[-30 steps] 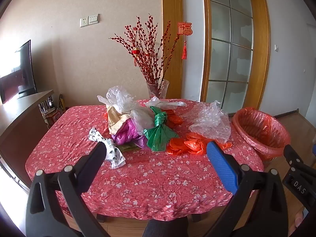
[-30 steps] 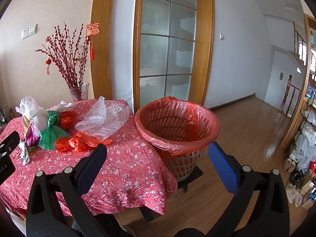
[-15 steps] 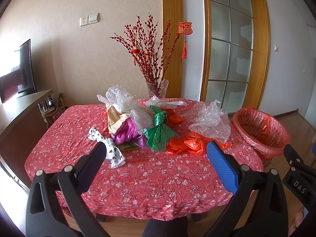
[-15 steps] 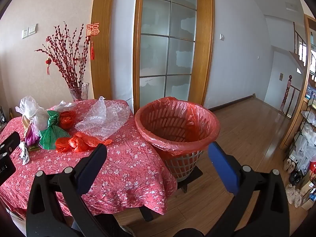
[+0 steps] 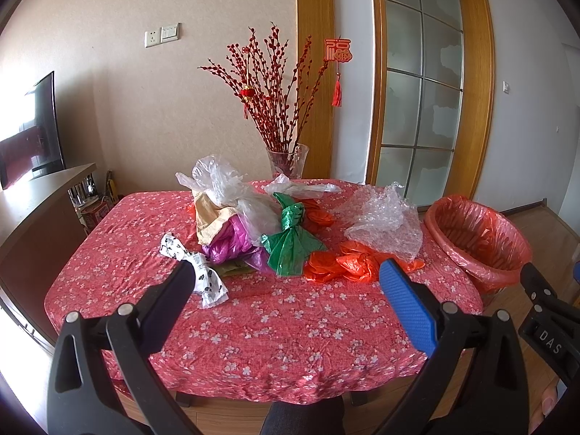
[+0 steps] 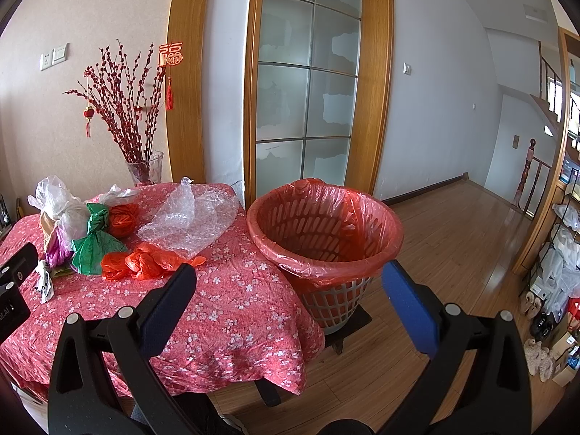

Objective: Collect trash

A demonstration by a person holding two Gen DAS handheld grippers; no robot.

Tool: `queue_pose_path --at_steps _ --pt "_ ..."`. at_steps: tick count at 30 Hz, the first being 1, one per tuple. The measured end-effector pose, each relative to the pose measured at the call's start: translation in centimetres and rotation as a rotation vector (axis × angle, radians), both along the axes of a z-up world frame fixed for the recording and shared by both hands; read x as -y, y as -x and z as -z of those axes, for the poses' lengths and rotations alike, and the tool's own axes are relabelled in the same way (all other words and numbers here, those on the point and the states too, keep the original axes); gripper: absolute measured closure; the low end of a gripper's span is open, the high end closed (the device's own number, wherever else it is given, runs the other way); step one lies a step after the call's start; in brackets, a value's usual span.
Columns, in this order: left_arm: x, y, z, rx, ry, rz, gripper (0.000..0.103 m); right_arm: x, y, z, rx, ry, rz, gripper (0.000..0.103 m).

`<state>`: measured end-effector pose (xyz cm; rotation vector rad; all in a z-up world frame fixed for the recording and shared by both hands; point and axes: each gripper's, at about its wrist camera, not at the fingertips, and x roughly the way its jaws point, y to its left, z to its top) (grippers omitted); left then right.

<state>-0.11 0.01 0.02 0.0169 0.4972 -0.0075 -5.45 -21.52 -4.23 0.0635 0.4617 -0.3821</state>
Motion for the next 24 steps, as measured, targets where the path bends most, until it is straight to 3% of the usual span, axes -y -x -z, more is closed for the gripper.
queue_pose_path --at_steps 24 --pt "0.5 0.0 0.5 -0.004 0.000 0.001 0.004 -0.2 0.0 -0.2 -0.002 0.004 -0.003 0.002"
